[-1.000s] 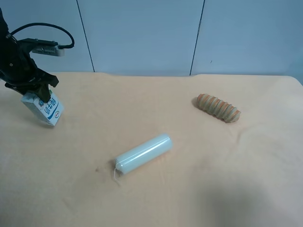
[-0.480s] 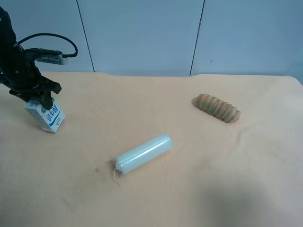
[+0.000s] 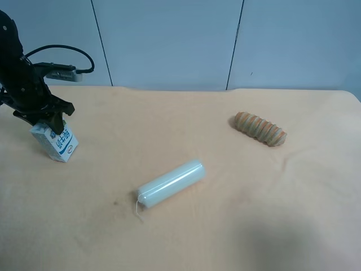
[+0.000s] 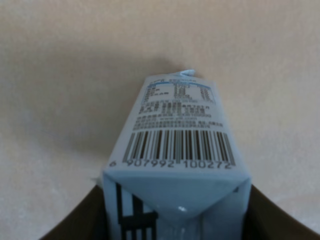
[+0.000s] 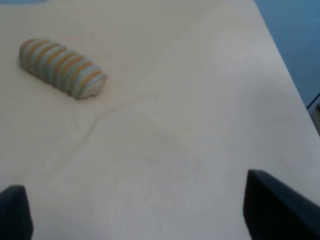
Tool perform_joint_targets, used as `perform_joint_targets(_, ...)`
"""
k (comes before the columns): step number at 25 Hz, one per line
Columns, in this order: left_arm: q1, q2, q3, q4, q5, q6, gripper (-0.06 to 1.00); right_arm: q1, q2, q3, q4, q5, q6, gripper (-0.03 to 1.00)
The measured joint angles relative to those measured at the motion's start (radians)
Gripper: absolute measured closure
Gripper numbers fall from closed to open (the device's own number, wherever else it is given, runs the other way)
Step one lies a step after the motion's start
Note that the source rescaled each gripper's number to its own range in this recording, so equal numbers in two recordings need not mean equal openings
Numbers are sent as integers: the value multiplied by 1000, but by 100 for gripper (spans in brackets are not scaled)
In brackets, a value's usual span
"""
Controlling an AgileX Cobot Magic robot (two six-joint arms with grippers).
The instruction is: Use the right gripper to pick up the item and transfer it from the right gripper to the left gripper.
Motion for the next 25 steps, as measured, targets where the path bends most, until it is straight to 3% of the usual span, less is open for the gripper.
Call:
perform_joint_targets(2, 0, 0, 0, 0, 6, 0, 70, 0, 0, 0, 0, 0, 0, 24)
perform_joint_targets(4, 0, 0, -1, -2, 13, -7, 30, 0, 0, 0, 0, 0, 0, 24)
perform_joint_targets(6, 0, -1, -1, -2, 13, -15, 6, 0, 0, 0, 0, 0, 0, 24)
perform_joint_targets(7, 0, -4, -1, -2, 14, -17, 1, 0, 0, 0, 0, 0, 0, 24)
perform_joint_targets(10, 0, -22, -1, -2, 20, -19, -4, 0, 0, 0, 0, 0, 0, 24)
perform_joint_targets(25, 0, -115, -1, 2, 111, -19, -5, 0, 0, 0, 0, 0, 0, 24)
